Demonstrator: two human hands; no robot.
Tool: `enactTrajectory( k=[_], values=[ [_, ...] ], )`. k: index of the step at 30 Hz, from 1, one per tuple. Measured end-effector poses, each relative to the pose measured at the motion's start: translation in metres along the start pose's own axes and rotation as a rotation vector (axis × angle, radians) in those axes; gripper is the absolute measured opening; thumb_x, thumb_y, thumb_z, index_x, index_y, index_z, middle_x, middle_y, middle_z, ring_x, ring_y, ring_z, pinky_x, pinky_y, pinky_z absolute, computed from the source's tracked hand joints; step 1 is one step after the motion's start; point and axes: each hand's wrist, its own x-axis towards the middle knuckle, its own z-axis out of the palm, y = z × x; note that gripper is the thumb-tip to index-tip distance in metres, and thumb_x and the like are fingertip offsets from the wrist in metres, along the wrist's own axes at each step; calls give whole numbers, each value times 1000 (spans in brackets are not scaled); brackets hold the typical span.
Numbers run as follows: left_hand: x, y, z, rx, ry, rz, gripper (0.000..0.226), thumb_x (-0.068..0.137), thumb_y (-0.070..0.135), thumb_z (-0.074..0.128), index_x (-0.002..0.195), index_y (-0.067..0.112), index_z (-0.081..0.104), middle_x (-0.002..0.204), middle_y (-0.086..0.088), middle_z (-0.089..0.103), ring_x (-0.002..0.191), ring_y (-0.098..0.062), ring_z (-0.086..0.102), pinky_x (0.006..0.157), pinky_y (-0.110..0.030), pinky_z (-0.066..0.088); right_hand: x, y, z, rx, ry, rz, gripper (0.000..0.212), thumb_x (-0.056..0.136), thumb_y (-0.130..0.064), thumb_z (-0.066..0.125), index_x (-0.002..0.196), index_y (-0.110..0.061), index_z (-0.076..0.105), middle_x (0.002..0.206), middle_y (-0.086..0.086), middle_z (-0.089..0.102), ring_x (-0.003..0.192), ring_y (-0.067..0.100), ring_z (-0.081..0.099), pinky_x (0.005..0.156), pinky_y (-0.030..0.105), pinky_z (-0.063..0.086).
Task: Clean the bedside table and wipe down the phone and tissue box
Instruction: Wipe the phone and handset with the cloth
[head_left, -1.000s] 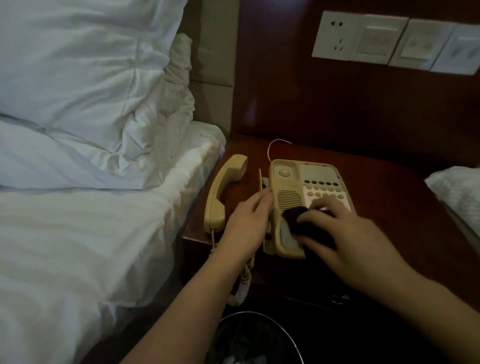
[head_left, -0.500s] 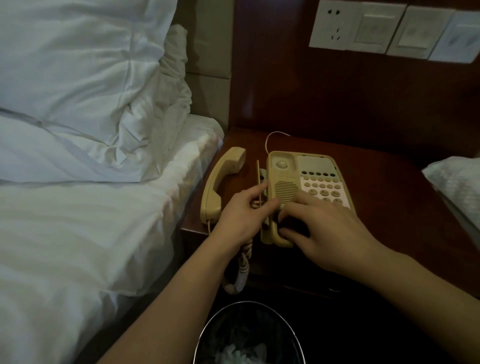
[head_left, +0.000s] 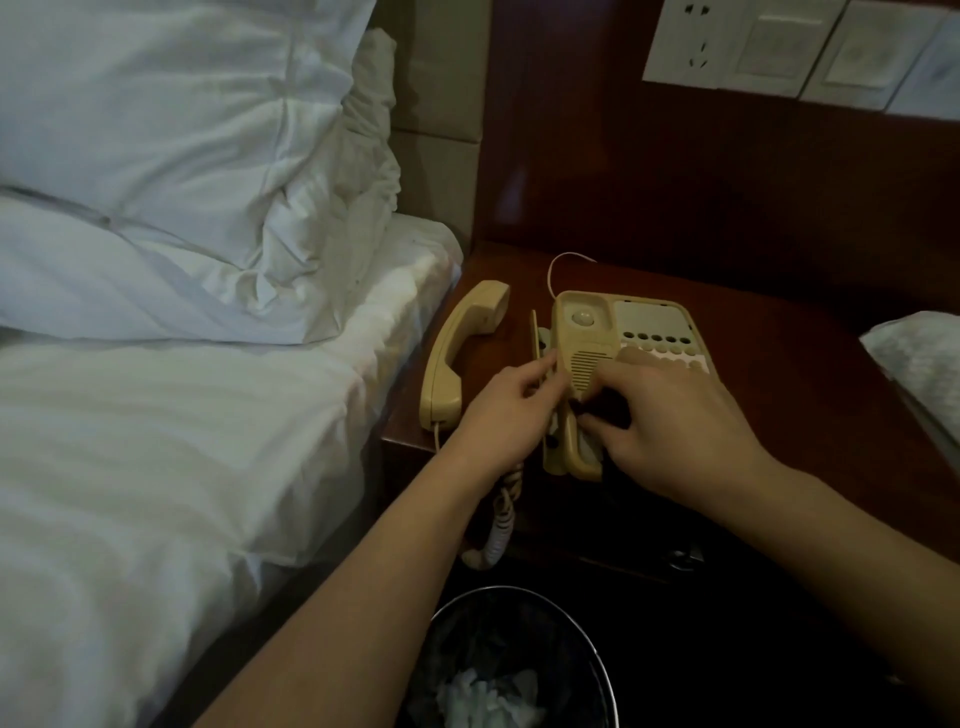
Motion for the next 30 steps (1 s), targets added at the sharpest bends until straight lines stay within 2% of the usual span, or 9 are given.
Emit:
enactTrajectory(
  k=[4, 9, 14, 16, 19, 21, 23, 25, 30],
  values=[
    [1, -3, 2, 77, 26, 26, 54, 101, 40, 58, 152, 35, 44, 144, 0, 51, 130, -16, 53, 113, -40, 42, -3, 1, -9, -4, -211, -3, 15, 90, -42, 66, 104, -39, 63, 114, -14, 56, 106, 14, 55, 81, 29, 47],
    [4, -4, -1, 44, 33, 30, 52, 99, 35, 63, 149, 34, 48, 144, 1, 57, 126, -13, 58, 112, -40, 45, 2, -2, -2, -53, -14, 26, 21, 91, -41, 64, 110, -32, 62, 114, -9, 58, 102, 15, 57, 79, 28, 45],
    [4, -5, 1, 38, 41, 17, 54, 98, 40, 64, 149, 35, 48, 143, 2, 58, 126, -12, 58, 112, -42, 45, -4, 5, -2, 13, -144, 15, 18, 90, -43, 65, 106, -38, 63, 115, -13, 58, 106, 13, 56, 80, 28, 46],
    [4, -3, 0, 41, 40, 9, 53, 98, 39, 63, 149, 36, 48, 145, 1, 56, 128, -14, 56, 112, -41, 44, 3, 13, -6, 10, -37, 55, 20, 92, -42, 63, 110, -34, 63, 115, -10, 59, 105, 13, 57, 78, 27, 46],
    [4, 0, -2, 26, 20, -1, 53, 98, 40, 63, 149, 38, 47, 148, 2, 53, 133, -16, 53, 114, -42, 42, 11, 22, -18, 327, 176, 171, 24, 93, -42, 60, 114, -31, 60, 111, -10, 56, 104, 11, 57, 81, 29, 50],
    [5, 0, -4, -4, 8, -12, 53, 98, 38, 63, 149, 38, 47, 149, 3, 54, 132, -14, 53, 113, -40, 43, 9, 28, -16, 361, 83, 131, 39, 93, -48, 53, 128, -31, 54, 122, -8, 48, 112, 12, 52, 83, 27, 48],
    [5, 0, -5, -54, -1, -27, 54, 98, 33, 65, 149, 35, 48, 144, 4, 58, 127, -12, 56, 110, -35, 45, 1, 38, -9, 302, -160, 39, 63, 90, -53, 52, 147, -34, 35, 144, -7, 32, 123, 11, 43, 87, 24, 49],
    [5, 0, -6, -74, 0, -33, 54, 98, 30, 66, 149, 33, 48, 140, 3, 62, 123, -11, 59, 105, -31, 47, -8, 47, -9, 296, -299, -41, 86, 82, -56, 60, 154, -39, 17, 152, -21, 17, 131, 8, 36, 96, 24, 49],
    [7, 0, -5, -67, 19, -26, 56, 97, 30, 67, 150, 32, 48, 139, 3, 62, 122, -10, 59, 102, -27, 45, -8, 54, -13, 218, -277, -34, 90, 73, -57, 69, 150, -39, 25, 151, -17, 25, 130, 9, 40, 99, 29, 49]
  ],
)
